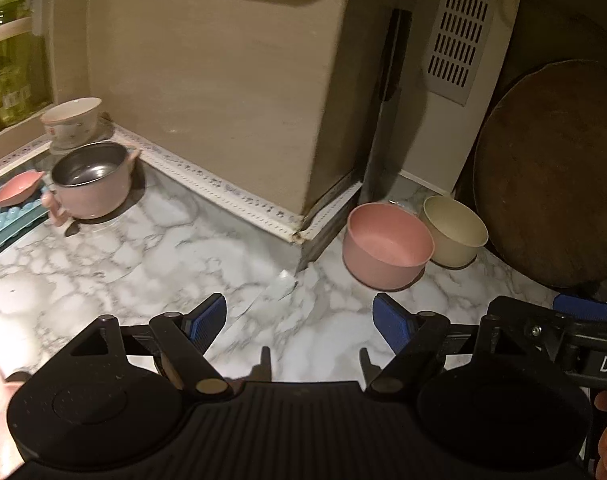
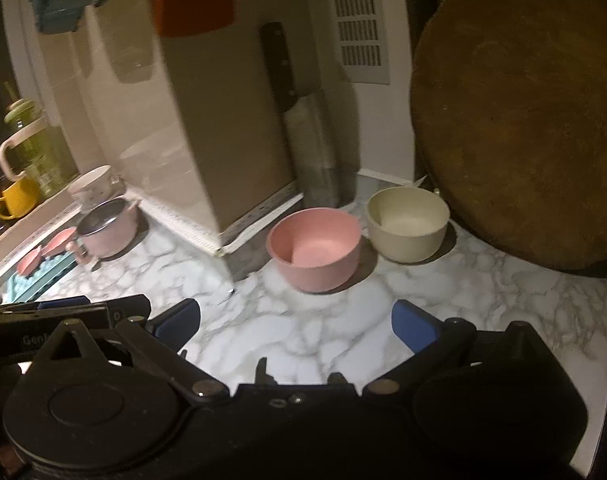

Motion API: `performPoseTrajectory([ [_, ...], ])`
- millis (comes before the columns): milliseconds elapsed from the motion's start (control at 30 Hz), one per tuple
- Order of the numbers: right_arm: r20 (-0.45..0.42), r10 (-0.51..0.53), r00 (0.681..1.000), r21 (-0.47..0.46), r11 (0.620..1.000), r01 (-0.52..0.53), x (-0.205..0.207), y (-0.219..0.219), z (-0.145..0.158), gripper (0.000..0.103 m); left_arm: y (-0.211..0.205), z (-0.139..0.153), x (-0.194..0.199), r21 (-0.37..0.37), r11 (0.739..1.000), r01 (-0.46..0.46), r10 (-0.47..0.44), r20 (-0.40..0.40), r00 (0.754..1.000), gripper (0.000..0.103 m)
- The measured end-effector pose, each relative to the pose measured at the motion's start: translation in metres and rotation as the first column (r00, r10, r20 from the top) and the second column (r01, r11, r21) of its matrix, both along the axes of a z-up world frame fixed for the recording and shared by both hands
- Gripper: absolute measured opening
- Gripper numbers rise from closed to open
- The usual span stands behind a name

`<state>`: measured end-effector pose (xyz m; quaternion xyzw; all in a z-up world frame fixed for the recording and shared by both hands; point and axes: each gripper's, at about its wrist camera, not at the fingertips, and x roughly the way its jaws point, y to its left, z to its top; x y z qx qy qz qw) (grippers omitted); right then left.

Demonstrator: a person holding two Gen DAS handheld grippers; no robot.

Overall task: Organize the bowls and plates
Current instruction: 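Move both grippers to the pink bowl rim and close, then lift the pink bowl with both grippers and carry it toward the heart dishes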

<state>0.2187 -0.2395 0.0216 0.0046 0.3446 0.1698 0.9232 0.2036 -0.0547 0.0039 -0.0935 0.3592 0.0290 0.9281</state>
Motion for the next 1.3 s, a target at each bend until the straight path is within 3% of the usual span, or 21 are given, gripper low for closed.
performPoseTrajectory([
  [367,-0.068,-0.09,0.994,-0.014,0.996,0.09,0.064,-0.026,-0.016,0.102,-0.025,-0.022,0.073,-0.011,1.0,0.014,-0.014,-0.088,0.996,0.08],
  [600,-0.185,-0.158,0.97,0.014,0.986,0.164,0.111,-0.035,-0.037,0.1,-0.029,-0.041,0.111,-0.006,0.999,-0.037,0.036,-0.127,0.991,0.08],
  [700,-0.229,-0.159,0.96,0.019,0.986,0.168,0.127,-0.034,-0.045,0.093,-0.031,-0.048,0.123,-0.007,0.998,-0.06,0.059,-0.141,0.988,0.08],
  [967,-0.286,-0.178,0.942,0.014,0.982,0.189,0.157,-0.03,-0.063,0.088,-0.033,-0.065,0.146,-0.015,0.994,-0.111,0.106,-0.172,0.979,0.08],
  [1033,-0.309,-0.176,0.935,0.019,0.981,0.191,0.162,-0.029,-0.068,0.079,-0.033,-0.068,0.15,-0.018,0.993,-0.12,0.114,-0.179,0.977,0.08],
  [1300,-0.363,-0.204,0.909,0.033,0.972,0.232,0.176,-0.024,-0.082,0.067,-0.036,-0.079,0.161,-0.01,0.987,-0.158,0.153,-0.201,0.968,0.08],
])
